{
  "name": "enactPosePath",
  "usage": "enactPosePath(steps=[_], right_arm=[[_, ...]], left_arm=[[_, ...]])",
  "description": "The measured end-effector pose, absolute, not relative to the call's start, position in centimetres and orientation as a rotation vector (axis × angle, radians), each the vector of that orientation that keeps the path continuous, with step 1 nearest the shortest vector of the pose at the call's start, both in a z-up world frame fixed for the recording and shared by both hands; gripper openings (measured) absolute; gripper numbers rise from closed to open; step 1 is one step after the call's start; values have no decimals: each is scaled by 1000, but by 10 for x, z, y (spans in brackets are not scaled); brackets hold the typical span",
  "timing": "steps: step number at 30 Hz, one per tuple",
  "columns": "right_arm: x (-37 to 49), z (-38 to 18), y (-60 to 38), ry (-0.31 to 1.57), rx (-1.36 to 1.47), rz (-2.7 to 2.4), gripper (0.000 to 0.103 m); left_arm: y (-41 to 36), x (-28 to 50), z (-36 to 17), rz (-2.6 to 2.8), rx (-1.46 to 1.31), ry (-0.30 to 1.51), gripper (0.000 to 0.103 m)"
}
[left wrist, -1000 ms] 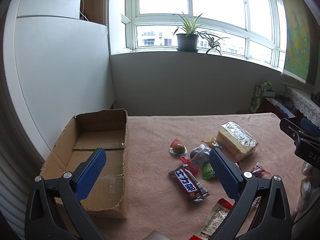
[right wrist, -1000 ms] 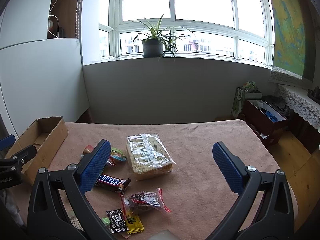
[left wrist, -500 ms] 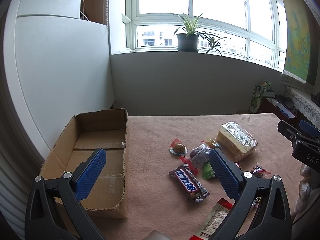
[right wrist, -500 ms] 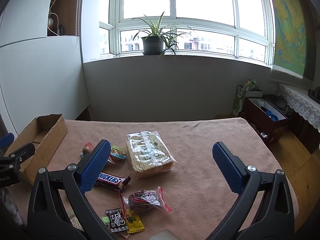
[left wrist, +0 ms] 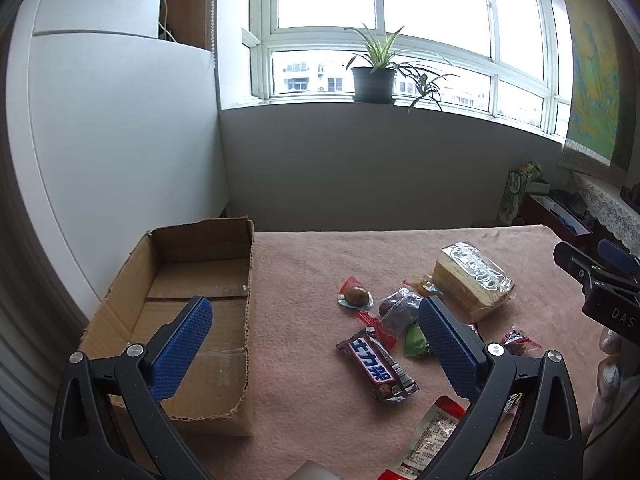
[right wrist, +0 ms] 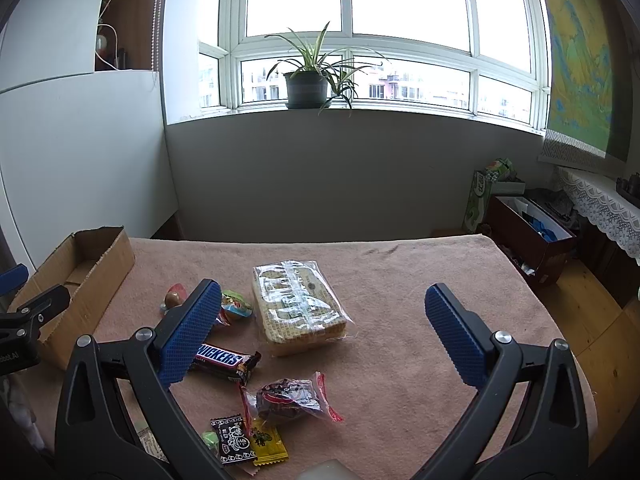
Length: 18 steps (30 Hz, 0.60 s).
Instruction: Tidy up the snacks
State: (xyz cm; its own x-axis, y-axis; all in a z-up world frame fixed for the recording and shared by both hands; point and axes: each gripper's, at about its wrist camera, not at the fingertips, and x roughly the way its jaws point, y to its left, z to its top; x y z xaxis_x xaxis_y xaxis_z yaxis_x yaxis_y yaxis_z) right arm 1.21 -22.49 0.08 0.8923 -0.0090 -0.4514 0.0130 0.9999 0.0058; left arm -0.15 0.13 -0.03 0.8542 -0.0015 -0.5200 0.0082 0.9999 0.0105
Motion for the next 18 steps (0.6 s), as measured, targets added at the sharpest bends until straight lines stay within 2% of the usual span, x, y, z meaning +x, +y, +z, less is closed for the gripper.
enactPosePath(steps=[18], right_arm=[[11, -2, -224, 473, 7, -10, 103]], left_arm=[[1, -2, -2, -8, 14, 549, 102]])
